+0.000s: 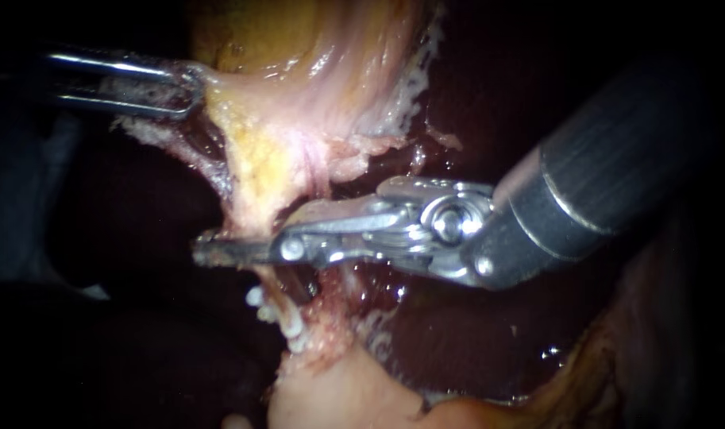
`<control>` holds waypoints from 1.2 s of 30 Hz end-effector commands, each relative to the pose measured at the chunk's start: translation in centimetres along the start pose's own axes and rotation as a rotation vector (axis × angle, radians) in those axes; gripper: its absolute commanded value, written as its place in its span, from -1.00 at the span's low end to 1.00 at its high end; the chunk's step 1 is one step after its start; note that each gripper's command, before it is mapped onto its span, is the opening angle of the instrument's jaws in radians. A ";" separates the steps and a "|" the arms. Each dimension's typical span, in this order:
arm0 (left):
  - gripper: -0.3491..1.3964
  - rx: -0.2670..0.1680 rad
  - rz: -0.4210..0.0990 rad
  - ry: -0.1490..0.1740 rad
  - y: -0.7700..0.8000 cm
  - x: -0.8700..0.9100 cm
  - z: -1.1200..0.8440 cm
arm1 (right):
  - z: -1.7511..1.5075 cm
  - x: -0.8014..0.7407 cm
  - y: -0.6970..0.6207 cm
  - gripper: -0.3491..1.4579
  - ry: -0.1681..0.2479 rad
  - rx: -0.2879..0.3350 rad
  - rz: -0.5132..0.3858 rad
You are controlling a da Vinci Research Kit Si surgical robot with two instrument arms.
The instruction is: Going back third clip left tube
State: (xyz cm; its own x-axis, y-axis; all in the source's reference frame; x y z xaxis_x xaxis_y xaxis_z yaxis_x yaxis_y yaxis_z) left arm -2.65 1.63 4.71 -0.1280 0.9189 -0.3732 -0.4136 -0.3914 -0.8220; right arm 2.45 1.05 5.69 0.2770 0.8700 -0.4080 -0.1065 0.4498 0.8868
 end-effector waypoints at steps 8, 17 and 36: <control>-1.00 0.001 0.000 -0.001 0.00 0.00 0.00 | 0.09 0.01 0.06 -0.16 0.076 0.082 -0.007; -1.00 0.001 0.000 0.000 0.00 0.00 -0.01 | 0.16 -0.10 0.19 -0.11 0.071 0.064 -0.127; -1.00 -0.001 0.001 -0.002 0.00 -0.02 -0.05 | -0.81 -0.50 0.36 -0.06 -0.002 -0.100 -0.515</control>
State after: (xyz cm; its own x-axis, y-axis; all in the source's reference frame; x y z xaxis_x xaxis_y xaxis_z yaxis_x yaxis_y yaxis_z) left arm -2.61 1.61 4.70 -0.1300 0.9186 -0.3731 -0.4139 -0.3922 -0.8215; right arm 1.43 0.93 6.03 0.3206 0.5181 -0.7930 -0.0398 0.8438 0.5352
